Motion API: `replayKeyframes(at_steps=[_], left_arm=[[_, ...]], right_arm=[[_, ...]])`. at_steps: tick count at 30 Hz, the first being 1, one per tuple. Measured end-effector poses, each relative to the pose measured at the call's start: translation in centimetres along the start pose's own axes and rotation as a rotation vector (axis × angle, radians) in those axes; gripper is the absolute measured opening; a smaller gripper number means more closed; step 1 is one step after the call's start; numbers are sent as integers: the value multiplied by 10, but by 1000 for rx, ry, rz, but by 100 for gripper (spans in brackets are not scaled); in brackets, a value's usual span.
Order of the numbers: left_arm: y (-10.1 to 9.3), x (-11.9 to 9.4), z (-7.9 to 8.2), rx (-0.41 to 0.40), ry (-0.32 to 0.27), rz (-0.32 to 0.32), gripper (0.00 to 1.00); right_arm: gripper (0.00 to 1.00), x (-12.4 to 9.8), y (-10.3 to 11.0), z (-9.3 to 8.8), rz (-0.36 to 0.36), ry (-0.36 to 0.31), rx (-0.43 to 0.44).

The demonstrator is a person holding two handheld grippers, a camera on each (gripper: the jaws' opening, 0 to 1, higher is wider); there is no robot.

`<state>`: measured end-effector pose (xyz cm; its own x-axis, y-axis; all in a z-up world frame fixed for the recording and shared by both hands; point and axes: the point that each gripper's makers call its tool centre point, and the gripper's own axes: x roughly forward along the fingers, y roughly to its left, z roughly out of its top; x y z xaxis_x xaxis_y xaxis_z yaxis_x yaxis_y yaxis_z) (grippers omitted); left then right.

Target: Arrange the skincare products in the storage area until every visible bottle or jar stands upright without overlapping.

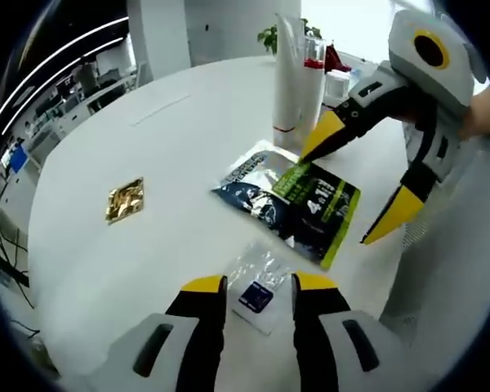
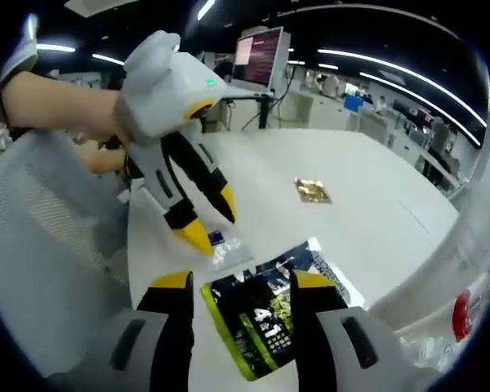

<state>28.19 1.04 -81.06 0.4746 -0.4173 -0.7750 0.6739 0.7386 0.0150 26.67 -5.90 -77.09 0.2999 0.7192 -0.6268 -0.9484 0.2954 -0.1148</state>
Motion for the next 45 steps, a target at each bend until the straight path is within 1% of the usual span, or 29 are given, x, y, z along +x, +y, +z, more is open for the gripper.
replayKeyframes(at_steps=[3,8,9,13,16,18,22,27,32,36,39,43,45], left_arm=[[-3,-4,0,-4,1,9,41],[-5,-8,0,-35,0,22,45],[-5,-9,0,-43,0,26,47],[-2,-18,2,-75,-6,53,60],[-1,-21,2,-90,-5,61,63],[-1,-23,1,-102,-9,68,65],[-4,-32,4,-143,-34,73,70],[-7,-37,3,-184,-54,81,75],[-10,-44,3,-235,-86,82,80],[-9,-51,1,-267,-105,92,82],[-9,-58,3,-313,-141,94,87],[-5,-67,-2,-330,-147,117,90],[-3,-72,-3,-353,-158,124,91]], right_arm=[[51,-8,0,0,-13,-6,-5],[54,-21,0,2,-34,-17,3],[55,-24,0,3,-38,-20,5],[59,-38,-1,5,-59,-37,11],[61,-53,0,8,-77,-48,25],[63,-61,-2,5,-97,-52,39],[66,-73,-7,3,-124,-66,68],[70,-89,-15,-3,-166,-72,123],[74,-98,-24,-9,-200,-81,173],[77,-105,-32,-14,-223,-87,205],[77,-111,-36,-17,-242,-94,221],[80,-121,-42,-19,-268,-112,262],[81,-126,-44,-20,-280,-120,271]])
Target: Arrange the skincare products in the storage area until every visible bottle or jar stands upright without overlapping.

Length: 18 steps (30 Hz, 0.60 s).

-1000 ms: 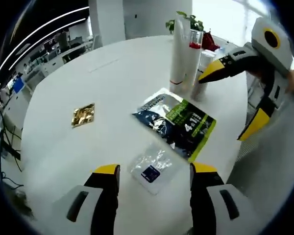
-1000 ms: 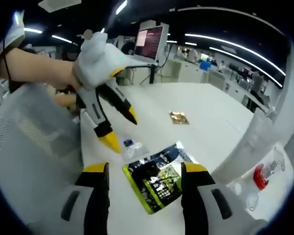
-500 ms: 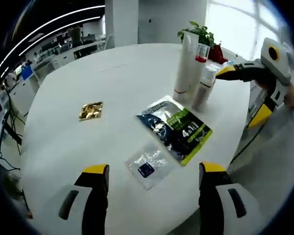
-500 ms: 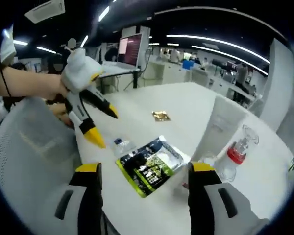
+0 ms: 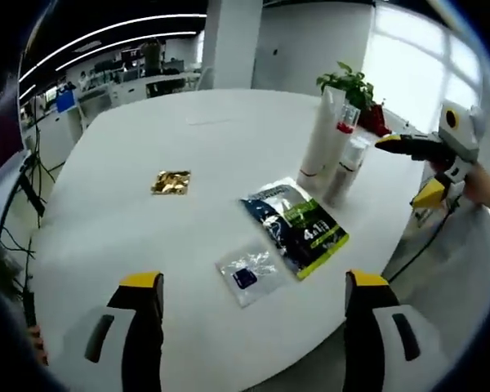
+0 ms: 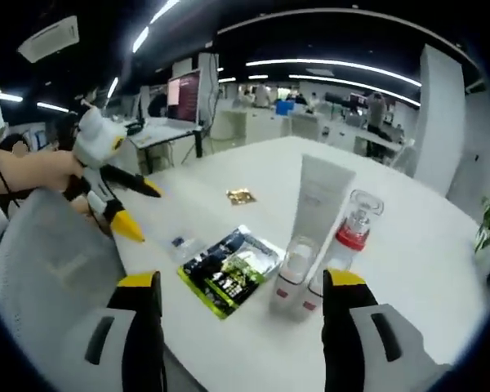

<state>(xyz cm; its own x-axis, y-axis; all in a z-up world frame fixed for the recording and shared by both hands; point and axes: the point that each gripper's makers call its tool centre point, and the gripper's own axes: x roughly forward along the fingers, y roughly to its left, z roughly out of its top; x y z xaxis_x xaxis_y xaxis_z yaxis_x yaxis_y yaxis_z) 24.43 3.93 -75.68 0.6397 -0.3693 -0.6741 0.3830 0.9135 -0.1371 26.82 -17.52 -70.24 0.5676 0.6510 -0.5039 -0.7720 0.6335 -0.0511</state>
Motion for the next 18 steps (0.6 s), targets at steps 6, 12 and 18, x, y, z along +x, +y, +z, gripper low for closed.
replayKeyframes(at_steps=[6,12,18], left_arm=[[6,-13,0,-44,-27,33,99],[12,-18,-5,-78,-27,60,99],[13,-21,-3,-87,-46,56,99]], right_arm=[[84,-13,-7,-6,-29,5,38],[90,-22,-13,-4,-72,-18,63],[92,-25,-20,-3,-98,-28,79]])
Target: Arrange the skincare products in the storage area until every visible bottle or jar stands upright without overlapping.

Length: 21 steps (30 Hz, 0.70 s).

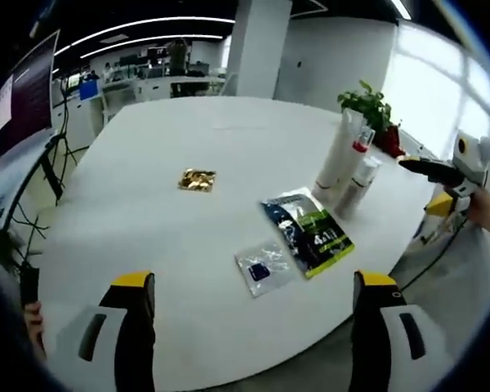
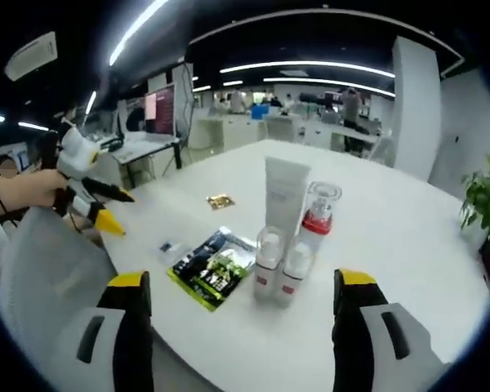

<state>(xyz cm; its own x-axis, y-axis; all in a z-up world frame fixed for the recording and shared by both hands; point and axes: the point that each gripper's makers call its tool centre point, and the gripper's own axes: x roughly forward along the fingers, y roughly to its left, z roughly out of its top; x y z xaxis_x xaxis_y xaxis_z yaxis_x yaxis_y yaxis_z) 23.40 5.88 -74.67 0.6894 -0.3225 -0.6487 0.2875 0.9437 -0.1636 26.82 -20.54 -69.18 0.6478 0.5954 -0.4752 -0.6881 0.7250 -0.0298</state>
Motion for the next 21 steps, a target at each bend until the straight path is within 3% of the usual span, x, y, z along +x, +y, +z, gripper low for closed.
replayKeyframes(at_steps=[8,13,21], left_arm=[[-3,-1,-1,9,15,0,99],[4,4,-1,45,56,3,99],[19,23,14,87,104,14,98]], right_arm=[[91,-1,-6,-1,-17,-7,48],[90,1,0,-3,-2,6,36],[90,2,5,-6,13,29,14]])
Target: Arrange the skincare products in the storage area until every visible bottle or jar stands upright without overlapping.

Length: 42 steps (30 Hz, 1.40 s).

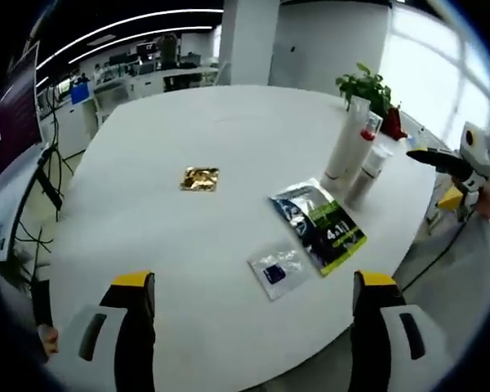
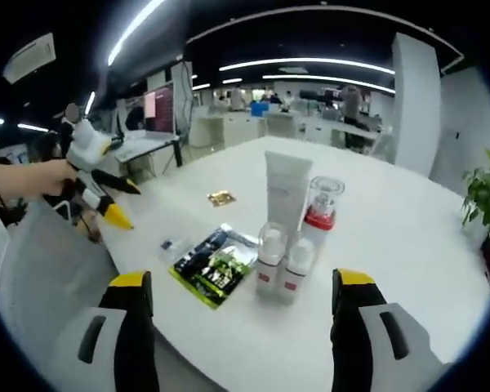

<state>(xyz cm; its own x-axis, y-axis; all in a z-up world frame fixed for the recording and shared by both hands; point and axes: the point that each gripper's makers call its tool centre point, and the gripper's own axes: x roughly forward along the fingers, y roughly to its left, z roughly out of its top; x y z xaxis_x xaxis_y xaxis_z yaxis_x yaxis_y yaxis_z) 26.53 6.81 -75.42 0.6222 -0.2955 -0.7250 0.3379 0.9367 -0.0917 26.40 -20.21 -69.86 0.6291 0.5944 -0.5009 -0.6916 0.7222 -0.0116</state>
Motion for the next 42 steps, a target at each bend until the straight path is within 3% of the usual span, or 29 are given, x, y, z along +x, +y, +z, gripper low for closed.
replayKeyframes(at_steps=[9,22,33,37,42], left_arm=[[8,24,10,51,60,-13,97],[39,67,48,132,113,0,93],[52,111,78,124,135,-9,88],[49,114,78,145,160,-7,85],[59,135,87,169,201,-2,81]], right_arm=[[90,1,0,-3,-4,10,24],[89,3,0,-9,-1,39,27],[88,3,-1,-14,-2,62,49],[88,4,0,-15,3,69,53],[88,4,0,-17,7,76,63]])
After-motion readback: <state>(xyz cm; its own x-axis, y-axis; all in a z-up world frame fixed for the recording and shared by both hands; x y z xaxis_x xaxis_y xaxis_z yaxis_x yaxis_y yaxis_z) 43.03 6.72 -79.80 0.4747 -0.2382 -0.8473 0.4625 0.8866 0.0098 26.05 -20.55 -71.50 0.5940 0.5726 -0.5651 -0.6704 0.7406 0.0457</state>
